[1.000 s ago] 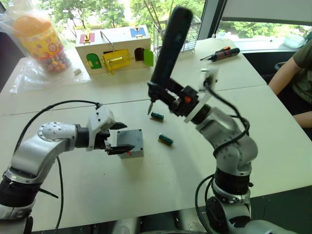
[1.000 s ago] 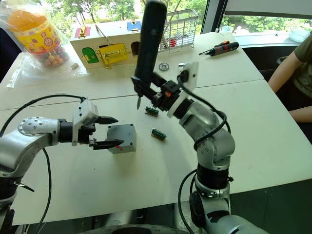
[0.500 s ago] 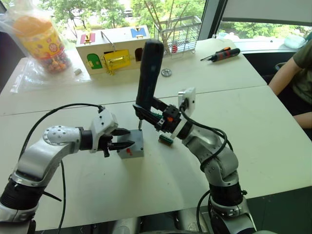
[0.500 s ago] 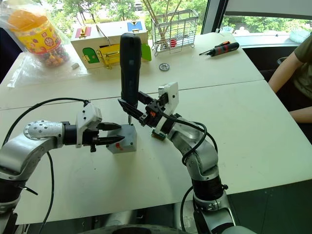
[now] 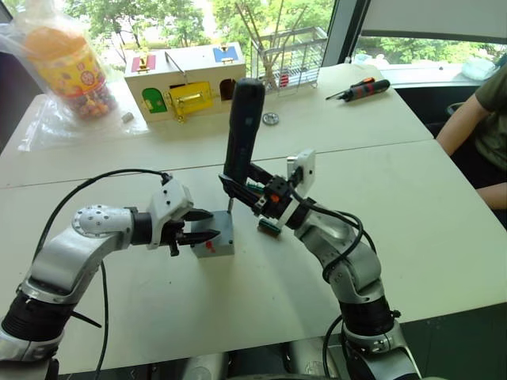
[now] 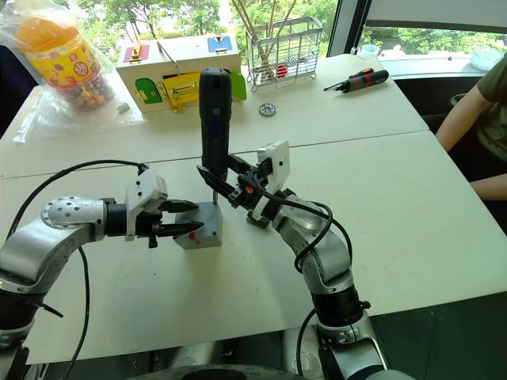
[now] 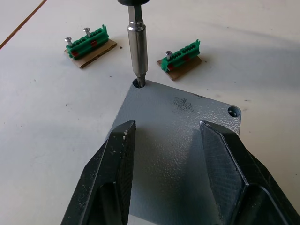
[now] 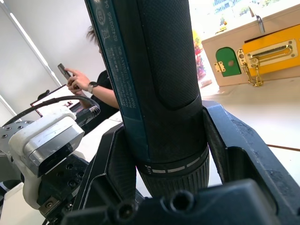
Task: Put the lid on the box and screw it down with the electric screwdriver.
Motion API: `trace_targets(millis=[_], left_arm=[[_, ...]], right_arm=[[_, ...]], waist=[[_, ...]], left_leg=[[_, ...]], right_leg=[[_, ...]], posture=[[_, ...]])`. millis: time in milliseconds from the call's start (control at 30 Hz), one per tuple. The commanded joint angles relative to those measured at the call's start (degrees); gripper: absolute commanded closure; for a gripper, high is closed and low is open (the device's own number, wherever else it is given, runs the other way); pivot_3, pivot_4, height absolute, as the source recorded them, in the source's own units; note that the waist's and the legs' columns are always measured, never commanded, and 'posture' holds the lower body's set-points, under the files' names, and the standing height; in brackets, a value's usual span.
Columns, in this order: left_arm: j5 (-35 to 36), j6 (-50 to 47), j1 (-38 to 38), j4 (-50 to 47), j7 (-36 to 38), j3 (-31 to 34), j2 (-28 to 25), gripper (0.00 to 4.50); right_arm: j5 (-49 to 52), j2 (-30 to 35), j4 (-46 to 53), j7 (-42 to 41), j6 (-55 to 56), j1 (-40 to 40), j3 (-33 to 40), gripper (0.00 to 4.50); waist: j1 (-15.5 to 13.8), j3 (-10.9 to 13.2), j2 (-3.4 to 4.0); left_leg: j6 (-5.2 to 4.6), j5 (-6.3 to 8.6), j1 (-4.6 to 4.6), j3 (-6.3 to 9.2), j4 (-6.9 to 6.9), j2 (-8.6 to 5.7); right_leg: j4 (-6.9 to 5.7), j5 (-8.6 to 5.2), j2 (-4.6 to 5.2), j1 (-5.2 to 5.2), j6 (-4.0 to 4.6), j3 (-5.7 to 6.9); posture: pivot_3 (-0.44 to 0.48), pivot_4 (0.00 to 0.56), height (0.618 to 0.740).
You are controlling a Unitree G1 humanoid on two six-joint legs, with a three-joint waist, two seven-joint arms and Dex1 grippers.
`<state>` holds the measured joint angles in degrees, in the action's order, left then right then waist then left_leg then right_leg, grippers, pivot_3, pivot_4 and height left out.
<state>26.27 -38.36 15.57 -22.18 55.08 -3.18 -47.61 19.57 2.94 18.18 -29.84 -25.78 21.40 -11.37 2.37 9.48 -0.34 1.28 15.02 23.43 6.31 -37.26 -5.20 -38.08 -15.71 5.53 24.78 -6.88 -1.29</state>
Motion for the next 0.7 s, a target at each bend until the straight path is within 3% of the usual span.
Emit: trace_targets(millis=[33, 700], left_arm=[[-0.87, -0.11, -1.0, 0.52, 0.16, -0.75, -0.47, 2.31], [-2.47, 2.43, -2.5, 2.23, 0.3, -2.39, 0.08, 2.31]], right_arm=[[-0.6, 0.13, 0.55, -0.38, 1.95, 0.24, -1.72, 2.71], [-0.35, -0.07, -2.21, 2.5, 1.35, 3.12, -0.32, 2.71]], waist=[[0.0, 0.0, 0.0], [-0.16, -0.23, 0.02]], left_leg=[[0.0, 0.0, -0.02, 0.0, 0.0, 0.0], [-0.03, 0.02, -0.23, 0.0, 0.03, 0.0]], right_leg=[[0.0, 0.0, 0.0, -0.02, 0.0, 0.0], [0.02, 0.0, 0.0, -0.23, 0.0, 0.0]], posture=[[0.0, 0.15, 0.74], [0.0, 0.15, 0.74]])
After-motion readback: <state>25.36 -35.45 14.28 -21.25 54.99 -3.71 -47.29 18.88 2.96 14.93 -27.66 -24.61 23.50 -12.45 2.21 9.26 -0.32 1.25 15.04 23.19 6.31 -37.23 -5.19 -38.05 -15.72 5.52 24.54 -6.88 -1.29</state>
